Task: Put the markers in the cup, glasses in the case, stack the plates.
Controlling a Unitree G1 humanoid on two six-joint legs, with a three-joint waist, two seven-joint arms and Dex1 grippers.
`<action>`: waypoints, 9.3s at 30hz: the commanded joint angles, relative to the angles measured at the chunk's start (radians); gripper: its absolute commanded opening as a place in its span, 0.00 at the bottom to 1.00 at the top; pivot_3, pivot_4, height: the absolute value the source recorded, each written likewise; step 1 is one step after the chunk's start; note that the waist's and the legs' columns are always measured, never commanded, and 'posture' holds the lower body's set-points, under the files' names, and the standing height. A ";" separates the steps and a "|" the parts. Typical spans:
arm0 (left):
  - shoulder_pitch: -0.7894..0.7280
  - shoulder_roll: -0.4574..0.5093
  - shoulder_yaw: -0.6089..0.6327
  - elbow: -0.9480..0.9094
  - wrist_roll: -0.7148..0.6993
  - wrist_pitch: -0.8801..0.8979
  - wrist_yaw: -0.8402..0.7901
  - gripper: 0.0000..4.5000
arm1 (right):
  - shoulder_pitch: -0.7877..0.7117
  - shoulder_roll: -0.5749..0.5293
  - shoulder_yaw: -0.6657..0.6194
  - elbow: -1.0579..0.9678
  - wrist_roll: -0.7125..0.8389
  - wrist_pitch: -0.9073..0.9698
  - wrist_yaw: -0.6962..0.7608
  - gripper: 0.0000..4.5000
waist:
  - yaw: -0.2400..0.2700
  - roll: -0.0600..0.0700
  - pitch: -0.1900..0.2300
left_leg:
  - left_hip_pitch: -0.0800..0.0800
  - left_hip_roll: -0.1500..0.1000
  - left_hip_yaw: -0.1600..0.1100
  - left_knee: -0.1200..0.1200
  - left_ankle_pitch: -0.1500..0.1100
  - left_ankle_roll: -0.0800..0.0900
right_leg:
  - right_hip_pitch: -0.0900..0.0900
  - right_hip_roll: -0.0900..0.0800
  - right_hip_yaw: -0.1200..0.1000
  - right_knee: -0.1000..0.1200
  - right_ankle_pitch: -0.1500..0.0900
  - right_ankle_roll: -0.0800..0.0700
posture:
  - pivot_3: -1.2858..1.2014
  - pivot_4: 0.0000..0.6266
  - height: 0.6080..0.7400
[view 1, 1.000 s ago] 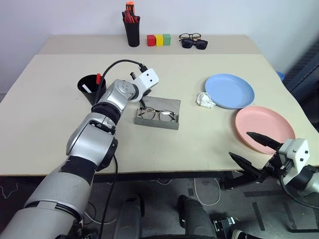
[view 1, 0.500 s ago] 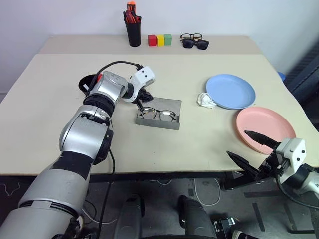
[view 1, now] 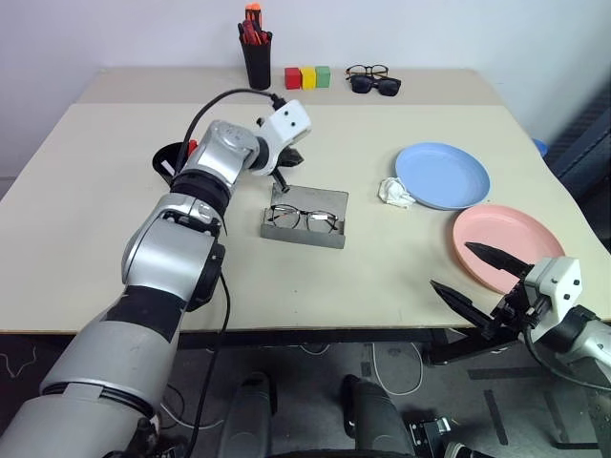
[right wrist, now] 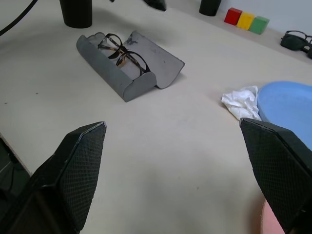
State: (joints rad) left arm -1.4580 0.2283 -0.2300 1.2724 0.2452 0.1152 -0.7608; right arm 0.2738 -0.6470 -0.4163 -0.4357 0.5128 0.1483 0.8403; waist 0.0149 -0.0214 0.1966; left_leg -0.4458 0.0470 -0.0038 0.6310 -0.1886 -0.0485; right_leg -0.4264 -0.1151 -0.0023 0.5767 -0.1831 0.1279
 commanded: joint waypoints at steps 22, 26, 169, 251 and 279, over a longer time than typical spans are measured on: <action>-0.035 -0.106 -0.259 0.082 0.316 -0.025 0.054 0.01 | -0.056 -0.036 0.010 -0.002 0.005 0.033 0.016 1.00 | -0.001 0.000 0.000 | -0.001 0.000 0.000 -0.001 0.000 0.000 | 0.000 0.000 0.000 -0.001 0.000 0.000 | 0.52 0.24 1.00; -0.026 -0.107 -0.245 0.084 0.302 -0.005 0.016 0.01 | -0.062 -0.040 0.013 -0.006 0.007 0.046 0.017 1.00 | -0.002 0.000 0.000 | -0.001 0.000 0.000 0.000 0.000 0.000 | 0.000 0.000 0.000 -0.001 0.000 0.000 | 0.52 0.24 1.00; 0.766 0.218 0.022 -1.425 -0.573 0.409 -0.419 1.00 | -0.431 -0.063 0.179 0.678 -0.288 -0.025 -0.074 0.80 | -0.028 0.013 -0.006 | 0.002 0.000 -0.001 0.011 0.001 0.002 | 0.004 0.000 0.002 0.008 0.001 -0.003 | 0.52 0.24 1.00; 1.065 0.374 0.248 -1.852 -0.742 0.716 0.128 1.00 | -1.251 0.254 0.498 1.664 -0.683 -0.579 -0.368 0.27 | -0.061 0.012 -0.005 | 0.006 0.000 -0.002 -0.002 0.004 -0.001 | -0.001 0.002 0.002 0.011 0.002 -0.004 | 0.52 0.24 1.00; 1.015 0.345 0.176 -1.775 -0.731 0.657 0.115 1.00 | -1.346 0.178 0.377 1.562 -0.594 -0.685 -0.425 0.01 | -0.059 0.012 -0.005 | 0.006 0.000 -0.002 -0.002 0.004 -0.001 | -0.001 0.002 0.002 0.011 0.002 -0.004 | 0.52 0.24 1.00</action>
State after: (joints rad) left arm -0.4261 0.5765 -0.0597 -0.4863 -0.4871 0.7963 -0.6468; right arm -1.0367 -0.4399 -0.0166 1.1226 -0.0784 -0.5232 0.4456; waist -0.0446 -0.0089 0.1916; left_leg -0.4402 0.0469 -0.0061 0.6290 -0.1850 -0.0492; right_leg -0.4270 -0.1133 -0.0001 0.5880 -0.1811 0.1242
